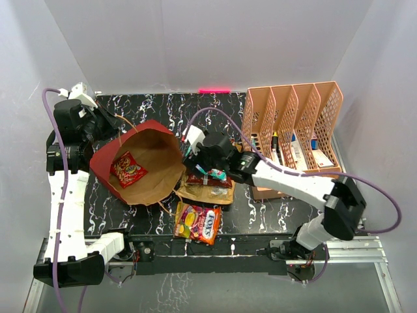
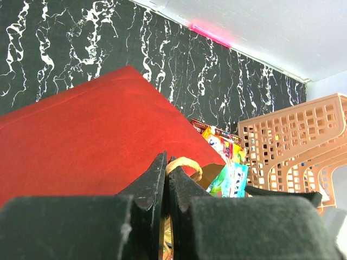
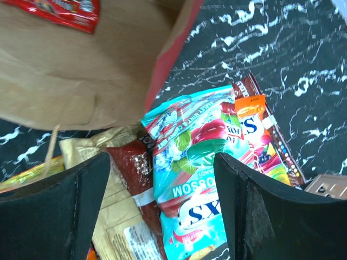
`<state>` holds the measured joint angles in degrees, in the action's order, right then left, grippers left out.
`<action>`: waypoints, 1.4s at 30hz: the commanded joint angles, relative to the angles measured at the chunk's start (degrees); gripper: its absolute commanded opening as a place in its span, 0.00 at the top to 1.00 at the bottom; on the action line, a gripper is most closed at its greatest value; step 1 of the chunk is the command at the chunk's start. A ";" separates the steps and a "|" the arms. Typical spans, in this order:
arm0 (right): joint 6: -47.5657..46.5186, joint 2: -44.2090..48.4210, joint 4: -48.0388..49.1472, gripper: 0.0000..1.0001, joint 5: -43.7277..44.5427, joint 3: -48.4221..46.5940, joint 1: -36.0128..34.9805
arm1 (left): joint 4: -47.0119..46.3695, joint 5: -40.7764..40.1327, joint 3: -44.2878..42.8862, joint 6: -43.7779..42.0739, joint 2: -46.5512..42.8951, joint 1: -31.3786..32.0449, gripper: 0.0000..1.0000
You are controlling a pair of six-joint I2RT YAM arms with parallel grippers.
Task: Take the snacks out of the paper bag
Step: Place the snack at the center of the board, then adjust the snack at the center of the board.
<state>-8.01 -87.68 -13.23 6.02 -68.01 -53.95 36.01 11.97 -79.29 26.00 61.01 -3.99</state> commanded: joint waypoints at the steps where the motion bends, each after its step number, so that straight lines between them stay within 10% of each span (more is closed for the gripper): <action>1: -6.54 7.70 2.99 0.19 -8.01 2.69 -0.24 | -1.77 2.31 -0.27 -0.07 -0.98 0.09 1.00; 23: -3.92 6.14 7.79 0.20 -14.94 11.07 -24.75 | -1.81 0.87 0.10 -1.37 -0.86 0.11 1.00; 42: -1.81 -2.03 15.87 0.10 8.15 21.99 -26.03 | -1.35 1.83 -1.13 -0.95 -0.11 0.06 1.00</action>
<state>-7.86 -88.40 -1.15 6.02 -46.13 -79.79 34.92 12.97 -78.91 25.50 61.25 -3.99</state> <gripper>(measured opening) 0.904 0.009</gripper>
